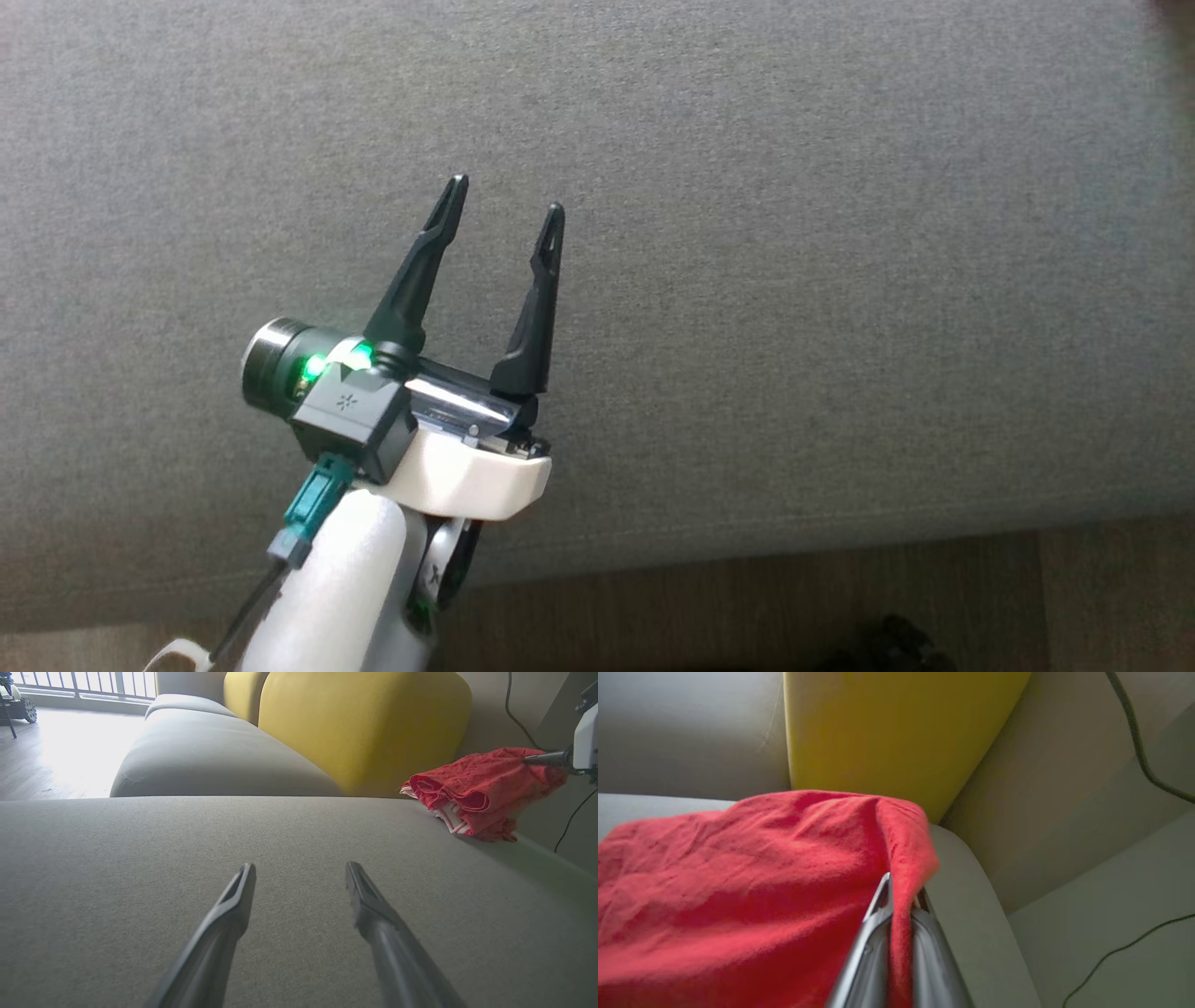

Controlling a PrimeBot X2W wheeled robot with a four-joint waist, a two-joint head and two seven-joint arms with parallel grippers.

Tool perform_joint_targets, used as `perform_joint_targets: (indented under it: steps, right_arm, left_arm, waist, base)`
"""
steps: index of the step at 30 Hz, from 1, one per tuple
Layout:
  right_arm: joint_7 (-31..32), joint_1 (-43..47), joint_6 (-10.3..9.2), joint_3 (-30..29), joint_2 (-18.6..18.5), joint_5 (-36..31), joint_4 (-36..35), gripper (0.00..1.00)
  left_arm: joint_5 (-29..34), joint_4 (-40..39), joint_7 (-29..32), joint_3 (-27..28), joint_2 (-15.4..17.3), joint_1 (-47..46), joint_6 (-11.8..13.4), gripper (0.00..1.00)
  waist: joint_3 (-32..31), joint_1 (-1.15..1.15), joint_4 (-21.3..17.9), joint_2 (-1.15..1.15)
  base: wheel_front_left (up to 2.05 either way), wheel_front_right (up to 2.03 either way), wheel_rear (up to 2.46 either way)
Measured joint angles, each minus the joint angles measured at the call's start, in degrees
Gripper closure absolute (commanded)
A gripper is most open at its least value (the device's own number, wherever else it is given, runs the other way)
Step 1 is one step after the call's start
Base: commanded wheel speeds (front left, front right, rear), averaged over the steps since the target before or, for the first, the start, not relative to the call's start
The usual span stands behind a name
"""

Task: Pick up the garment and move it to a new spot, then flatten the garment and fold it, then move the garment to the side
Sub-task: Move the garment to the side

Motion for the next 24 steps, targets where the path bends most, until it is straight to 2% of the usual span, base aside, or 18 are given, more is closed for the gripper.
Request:
perform_joint_targets:
  steps: [1,2,3,13,19,24]
  right_arm:
    - [0.86,0.08,0.0,-1.08,-0.51,-1.72,0.12,1.0]
    - [1.79,0.14,0.0,-2.14,-0.6,-3.59,0.2,0.65]
    - [2.18,0.2,0.0,-3.34,-0.42,-5.15,0.21,0.0]
    - [-1.77,3.16,0.0,-13.29,4.28,-22.4,0.26,0.0]
    - [-6.69,8.05,0.0,-17.93,14.4,-23.84,0.04,0.0]
    - [-10.05,16.65,0.0,-18.33,22.51,-21.53,-3.33,0.0]
  left_arm:
    - [0.01,-0.04,0.0,0.02,0.01,0.01,0.0,0.0]
    - [0.01,-0.16,0.0,0.04,0.01,0.01,0.0,0.0]
    - [0.01,-0.37,0.0,0.08,0.01,0.01,0.0,0.0]
    - [-0.01,-1.16,0.0,0.25,0.0,0.15,0.09,0.0]
    - [-0.01,-1.08,0.0,1.64,-0.07,2.52,1.13,0.0]
    - [-1.59,0.1,0.0,3.81,-0.08,7.09,2.93,0.0]
  waist:
    - [0.09,0.0,0.16,0.0]
    - [0.14,0.0,0.29,0.0]
    - [0.14,0.0,0.4,0.0]
    - [-2.65,0.0,0.98,0.0]
    - [-7.0,0.0,1.19,0.0]
    - [-11.68,0.0,1.05,0.0]
  base:
    - [0.0,0.0,0.0]
    - [0.0,0.0,0.0]
    - [0.0,0.0,0.0]
    - [0.0,0.0,0.0]
    - [0.0,0.0,0.0]
    - [0.0,0.0,0.0]
